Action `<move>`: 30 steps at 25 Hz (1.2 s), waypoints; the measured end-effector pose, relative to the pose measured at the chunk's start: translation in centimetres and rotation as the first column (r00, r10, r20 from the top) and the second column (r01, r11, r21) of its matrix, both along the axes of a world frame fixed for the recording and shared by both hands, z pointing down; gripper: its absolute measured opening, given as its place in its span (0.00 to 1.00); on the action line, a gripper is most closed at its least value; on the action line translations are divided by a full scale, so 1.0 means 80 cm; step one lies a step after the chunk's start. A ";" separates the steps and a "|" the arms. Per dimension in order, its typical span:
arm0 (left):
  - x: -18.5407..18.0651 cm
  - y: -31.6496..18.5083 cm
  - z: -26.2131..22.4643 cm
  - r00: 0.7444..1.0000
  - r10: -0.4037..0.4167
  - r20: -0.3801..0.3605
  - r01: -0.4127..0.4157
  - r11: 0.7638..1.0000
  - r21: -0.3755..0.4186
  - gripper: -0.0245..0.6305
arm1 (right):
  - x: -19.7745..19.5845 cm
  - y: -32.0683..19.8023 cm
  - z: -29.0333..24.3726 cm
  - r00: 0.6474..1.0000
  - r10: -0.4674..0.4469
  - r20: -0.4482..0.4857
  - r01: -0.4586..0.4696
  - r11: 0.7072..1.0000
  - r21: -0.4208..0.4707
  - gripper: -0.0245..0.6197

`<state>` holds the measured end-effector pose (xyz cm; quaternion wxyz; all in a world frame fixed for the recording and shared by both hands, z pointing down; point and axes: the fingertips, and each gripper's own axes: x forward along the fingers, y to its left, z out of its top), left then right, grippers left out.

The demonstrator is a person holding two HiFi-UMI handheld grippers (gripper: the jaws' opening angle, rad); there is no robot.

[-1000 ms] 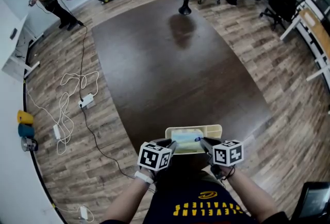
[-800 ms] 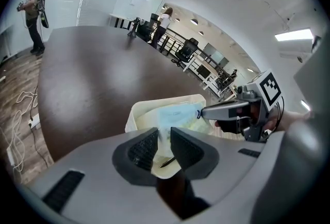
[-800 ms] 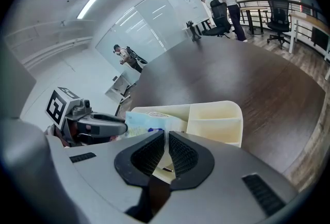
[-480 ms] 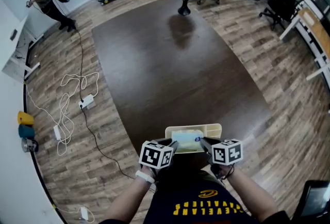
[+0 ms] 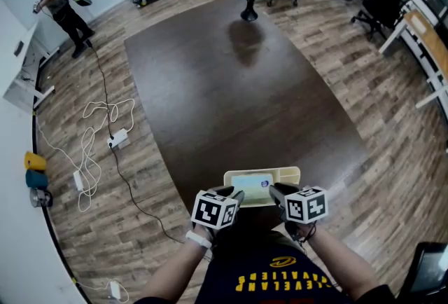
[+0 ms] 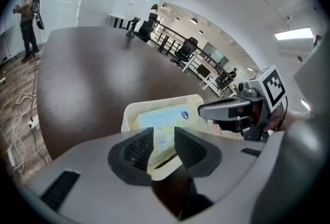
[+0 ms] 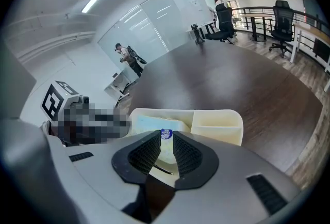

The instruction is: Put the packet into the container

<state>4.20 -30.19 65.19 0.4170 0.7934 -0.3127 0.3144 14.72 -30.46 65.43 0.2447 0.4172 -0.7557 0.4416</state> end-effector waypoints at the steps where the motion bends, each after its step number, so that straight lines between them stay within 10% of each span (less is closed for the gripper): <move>1: 0.001 -0.001 -0.001 1.000 0.001 0.000 -0.001 1.000 0.002 0.21 | -0.001 -0.001 -0.001 1.000 -0.002 0.001 0.002 1.000 0.004 0.13; 10: 0.000 0.005 -0.010 1.000 -0.002 -0.003 0.002 1.000 0.012 0.21 | -0.004 0.000 -0.021 1.000 -0.024 -0.003 0.024 0.998 0.057 0.13; 16: 0.007 -0.012 -0.052 0.984 -0.073 -0.164 0.098 0.985 0.146 0.21 | -0.009 -0.008 -0.048 0.999 0.001 0.051 -0.008 0.989 0.150 0.13; 26: 0.029 0.000 -0.109 0.973 -0.025 -0.229 0.097 0.945 0.314 0.21 | -0.011 -0.007 -0.109 0.991 -0.020 0.131 -0.022 0.950 0.311 0.13; 30: 0.043 0.011 -0.136 0.970 0.026 -0.242 0.071 0.920 0.384 0.04 | -0.017 -0.002 -0.140 0.988 -0.055 0.147 -0.003 0.929 0.369 0.09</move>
